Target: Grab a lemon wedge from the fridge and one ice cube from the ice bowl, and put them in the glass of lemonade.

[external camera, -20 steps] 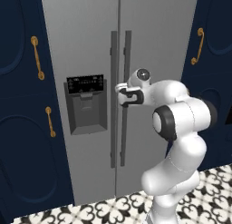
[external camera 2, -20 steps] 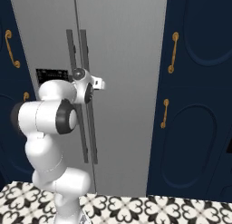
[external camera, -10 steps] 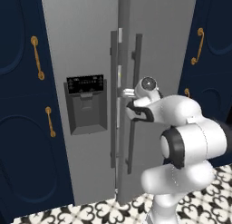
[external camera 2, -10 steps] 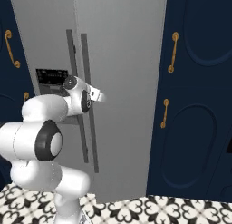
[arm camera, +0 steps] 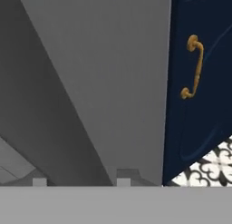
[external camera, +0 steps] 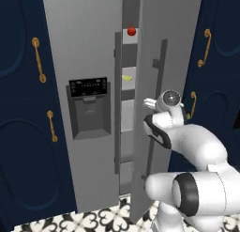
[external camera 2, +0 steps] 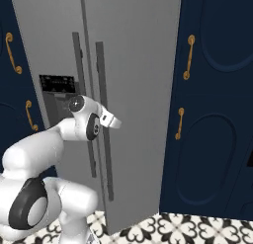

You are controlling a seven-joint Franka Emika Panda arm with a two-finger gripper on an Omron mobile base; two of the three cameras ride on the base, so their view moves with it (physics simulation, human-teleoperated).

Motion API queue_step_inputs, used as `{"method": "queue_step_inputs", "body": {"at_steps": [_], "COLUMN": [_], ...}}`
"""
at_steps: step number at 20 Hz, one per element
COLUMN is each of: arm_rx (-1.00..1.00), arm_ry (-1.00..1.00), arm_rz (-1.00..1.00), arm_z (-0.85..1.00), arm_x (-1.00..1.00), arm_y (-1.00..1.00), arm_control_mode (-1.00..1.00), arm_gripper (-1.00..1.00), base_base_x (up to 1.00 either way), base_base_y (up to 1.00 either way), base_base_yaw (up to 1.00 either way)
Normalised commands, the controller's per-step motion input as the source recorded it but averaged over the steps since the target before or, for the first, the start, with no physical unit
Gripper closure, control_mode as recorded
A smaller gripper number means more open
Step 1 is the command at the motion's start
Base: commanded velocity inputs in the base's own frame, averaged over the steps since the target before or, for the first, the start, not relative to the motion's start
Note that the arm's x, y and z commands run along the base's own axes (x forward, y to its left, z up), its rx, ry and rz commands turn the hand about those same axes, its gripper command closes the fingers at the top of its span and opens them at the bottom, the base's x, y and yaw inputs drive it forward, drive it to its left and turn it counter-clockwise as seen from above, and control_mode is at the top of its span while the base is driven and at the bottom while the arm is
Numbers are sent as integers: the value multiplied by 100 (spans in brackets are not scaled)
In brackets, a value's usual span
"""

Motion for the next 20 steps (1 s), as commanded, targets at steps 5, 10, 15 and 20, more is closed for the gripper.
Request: {"method": "queue_step_inputs", "body": {"at_steps": [5, 10, 15, 20], "arm_rx": [10, 13, 11, 0], "arm_ry": [2, 0, 1, 0], "arm_rz": [-19, -21, -24, -8], "arm_z": [6, 0, 1, 54], "arm_x": [-47, -60, -55, -70], "arm_y": [-100, -100, -90, -23], "arm_control_mode": [-100, -100, -100, -100], "arm_gripper": [100, 100, -100, -100], "base_base_x": [0, 0, 0, 0], "base_base_y": [0, 0, 0, 0], "base_base_yaw": [0, 0, 0, 0]}}
